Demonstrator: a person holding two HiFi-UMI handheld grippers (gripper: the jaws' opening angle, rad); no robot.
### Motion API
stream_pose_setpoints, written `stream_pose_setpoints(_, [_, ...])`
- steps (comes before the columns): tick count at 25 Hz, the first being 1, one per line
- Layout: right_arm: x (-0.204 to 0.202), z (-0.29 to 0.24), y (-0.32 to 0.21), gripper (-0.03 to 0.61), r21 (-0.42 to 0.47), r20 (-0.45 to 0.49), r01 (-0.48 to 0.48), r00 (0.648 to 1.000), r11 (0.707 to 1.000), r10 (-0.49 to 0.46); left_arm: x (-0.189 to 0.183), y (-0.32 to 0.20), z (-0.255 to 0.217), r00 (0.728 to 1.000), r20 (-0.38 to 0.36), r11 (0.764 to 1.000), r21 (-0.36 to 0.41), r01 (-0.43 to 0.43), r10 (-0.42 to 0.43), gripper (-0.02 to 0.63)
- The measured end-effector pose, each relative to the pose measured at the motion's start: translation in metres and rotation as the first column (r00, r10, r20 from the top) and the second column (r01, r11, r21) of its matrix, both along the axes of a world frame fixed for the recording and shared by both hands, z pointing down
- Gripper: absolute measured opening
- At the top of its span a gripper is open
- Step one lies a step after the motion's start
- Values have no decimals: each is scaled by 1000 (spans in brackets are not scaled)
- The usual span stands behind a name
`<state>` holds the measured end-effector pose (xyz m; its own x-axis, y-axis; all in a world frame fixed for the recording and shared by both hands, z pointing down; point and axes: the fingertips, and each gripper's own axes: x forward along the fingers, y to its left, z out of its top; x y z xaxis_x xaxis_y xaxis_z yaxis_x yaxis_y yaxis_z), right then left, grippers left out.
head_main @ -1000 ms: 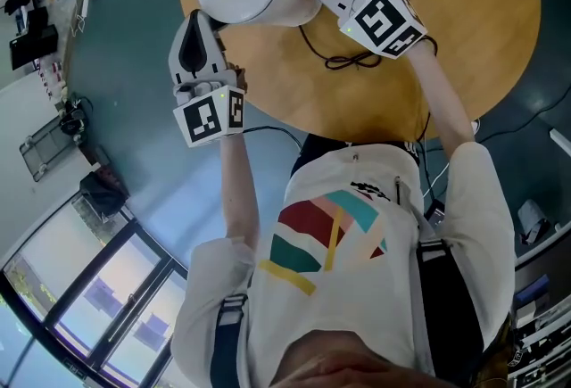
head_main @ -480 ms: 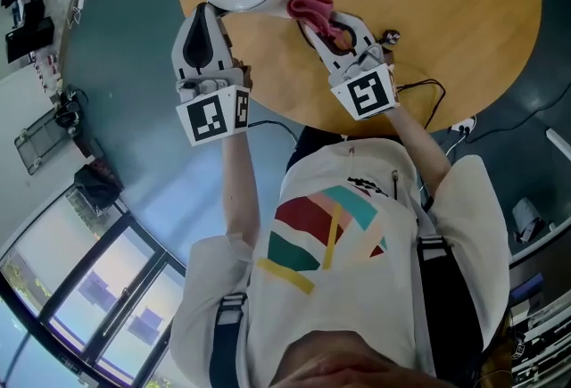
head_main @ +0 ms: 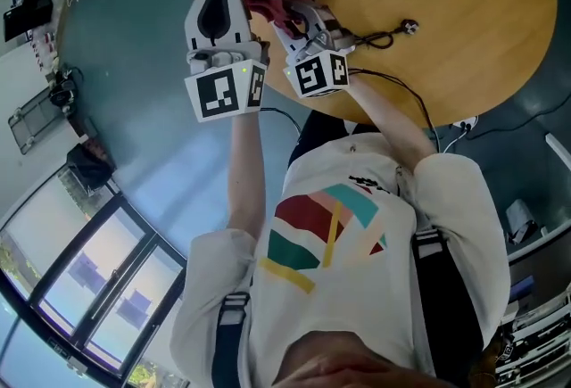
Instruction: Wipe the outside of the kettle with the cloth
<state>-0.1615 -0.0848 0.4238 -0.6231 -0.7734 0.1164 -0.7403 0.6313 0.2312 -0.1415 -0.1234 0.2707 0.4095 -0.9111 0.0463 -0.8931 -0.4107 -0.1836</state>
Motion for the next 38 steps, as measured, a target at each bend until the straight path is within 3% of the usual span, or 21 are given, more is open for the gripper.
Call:
stream_pose_setpoints(5, [-10, 10, -5, 38, -21, -10, 14, 1000, 1000, -15, -5, 0, 3, 1000, -23, 1000, -3, 21, -21, 43])
stream_pose_setpoints(10, [6, 14, -12, 38, -25, -23, -48, 999, 999, 48, -6, -1, 4, 998, -48, 999, -4, 36, -36, 43])
stream_pose_setpoints(15, [14, 13, -11, 38, -33, -23, -34, 999, 999, 33, -8, -2, 2, 998, -54, 999, 5, 42, -42, 43])
stream_pose_setpoints(22, [48, 11, -5, 39, -87, 3, -14, 1000, 996, 14, -8, -1, -1, 997, -58, 999, 21, 42, -41, 43])
stream_pose_setpoints(28, [83, 11, -5, 39, -54, -53, 26, 998, 998, -28, 0, -2, 2, 998, -56, 1000, 14, 28, -27, 43])
stream_pose_setpoints(38, [108, 10, -21, 38, -130, 26, -38, 999, 991, 42, -2, -4, 3, 998, -58, 1000, 16, 9, -8, 43])
